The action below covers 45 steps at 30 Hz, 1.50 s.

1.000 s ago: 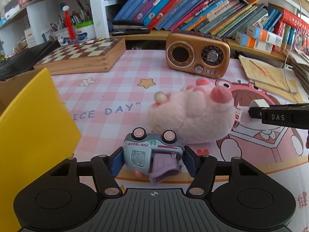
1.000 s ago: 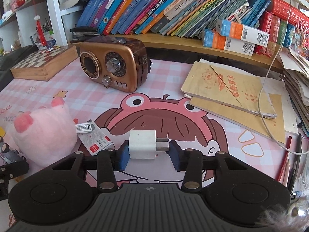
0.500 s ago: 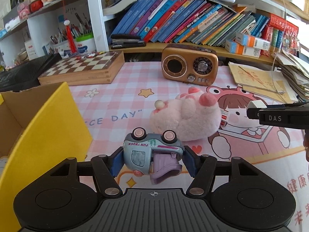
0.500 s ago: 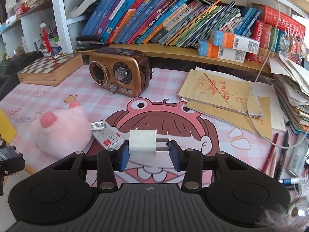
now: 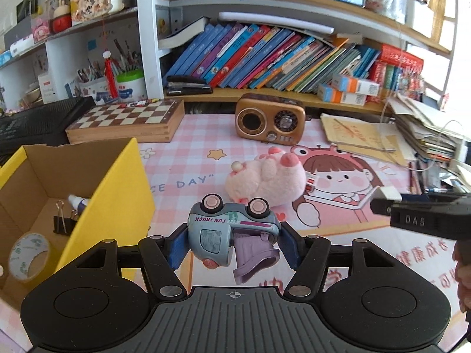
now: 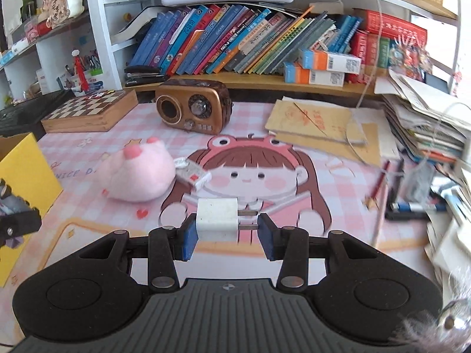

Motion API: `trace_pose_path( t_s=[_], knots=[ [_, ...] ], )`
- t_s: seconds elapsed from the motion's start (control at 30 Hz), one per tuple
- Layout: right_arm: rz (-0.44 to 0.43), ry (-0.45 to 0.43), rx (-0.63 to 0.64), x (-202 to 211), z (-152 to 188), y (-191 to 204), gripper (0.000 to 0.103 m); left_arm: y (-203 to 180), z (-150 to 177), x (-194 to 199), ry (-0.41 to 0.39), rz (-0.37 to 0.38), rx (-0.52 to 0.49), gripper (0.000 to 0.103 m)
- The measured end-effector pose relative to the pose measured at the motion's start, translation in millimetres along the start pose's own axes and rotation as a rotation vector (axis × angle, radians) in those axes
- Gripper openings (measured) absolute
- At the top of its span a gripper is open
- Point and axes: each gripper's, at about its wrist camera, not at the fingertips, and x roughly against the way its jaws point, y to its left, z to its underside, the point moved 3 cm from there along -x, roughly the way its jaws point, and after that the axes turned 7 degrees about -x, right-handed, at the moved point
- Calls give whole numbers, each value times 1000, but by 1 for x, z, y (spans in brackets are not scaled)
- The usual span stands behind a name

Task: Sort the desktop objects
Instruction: 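Lift the toy truck and charger plug with both tools toward the yellow box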

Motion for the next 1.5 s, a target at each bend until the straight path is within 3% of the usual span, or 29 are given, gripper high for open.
trace_pose_path(
  t_s=[0.33, 0.67, 1.1, 1.5],
  knots=[
    [-23, 12, -36, 67, 46, 39, 40, 20, 28, 56, -40, 42, -11, 63],
    [-25, 37, 6, 104, 92, 101, 40, 57, 71, 96, -34, 59, 14, 63],
    [-69, 58, 39, 146, 149, 179, 40, 110, 130, 152, -12, 25, 33, 63],
    [-130, 65, 100, 167, 177, 235, 40, 146, 161, 189, -16, -12, 60, 63]
  ],
)
